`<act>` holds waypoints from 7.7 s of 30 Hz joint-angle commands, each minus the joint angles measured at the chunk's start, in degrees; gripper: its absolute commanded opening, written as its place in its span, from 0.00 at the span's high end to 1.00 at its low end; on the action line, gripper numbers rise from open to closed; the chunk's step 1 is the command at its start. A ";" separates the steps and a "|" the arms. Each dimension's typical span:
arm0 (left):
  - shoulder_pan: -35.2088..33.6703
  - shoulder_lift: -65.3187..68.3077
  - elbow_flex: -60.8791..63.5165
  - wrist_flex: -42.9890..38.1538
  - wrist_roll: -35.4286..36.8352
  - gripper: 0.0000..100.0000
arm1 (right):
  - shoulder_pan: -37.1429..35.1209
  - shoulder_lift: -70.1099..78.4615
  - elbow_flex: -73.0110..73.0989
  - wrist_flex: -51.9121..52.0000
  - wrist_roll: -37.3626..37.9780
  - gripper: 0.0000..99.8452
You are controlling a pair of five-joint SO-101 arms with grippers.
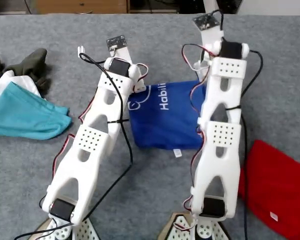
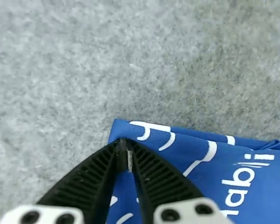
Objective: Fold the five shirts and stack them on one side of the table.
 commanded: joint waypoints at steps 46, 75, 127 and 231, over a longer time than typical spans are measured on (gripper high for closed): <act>-0.53 -0.66 -1.93 -0.62 0.00 0.98 | 0.13 -39.08 45.67 -3.34 1.67 0.99; 3.60 -12.79 -2.02 6.95 -5.80 0.98 | 5.85 -32.31 78.29 -37.10 2.73 0.99; 9.05 -39.52 69.80 -18.90 -7.38 0.98 | 1.54 -63.08 87.34 -31.65 4.31 0.99; 3.08 -85.32 119.82 -58.73 -9.85 0.98 | 4.97 -89.71 122.15 -40.00 5.45 0.99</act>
